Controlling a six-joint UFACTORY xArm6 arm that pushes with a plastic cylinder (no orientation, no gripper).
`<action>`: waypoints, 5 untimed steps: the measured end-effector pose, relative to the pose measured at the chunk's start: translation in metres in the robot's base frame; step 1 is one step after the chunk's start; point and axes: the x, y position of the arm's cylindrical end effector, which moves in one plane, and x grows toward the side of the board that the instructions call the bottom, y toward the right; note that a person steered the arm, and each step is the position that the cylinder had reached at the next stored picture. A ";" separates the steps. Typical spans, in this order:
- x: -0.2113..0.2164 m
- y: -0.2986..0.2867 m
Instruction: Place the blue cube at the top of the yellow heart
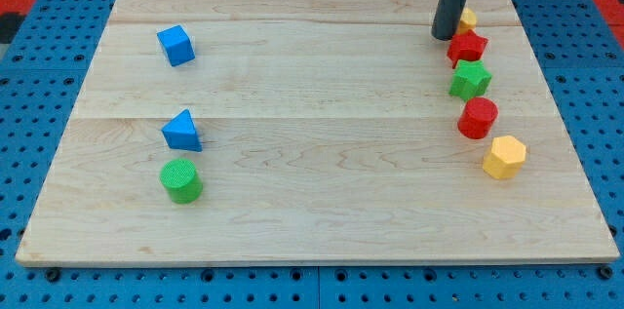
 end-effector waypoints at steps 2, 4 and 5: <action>0.105 -0.098; 0.128 -0.331; 0.079 -0.384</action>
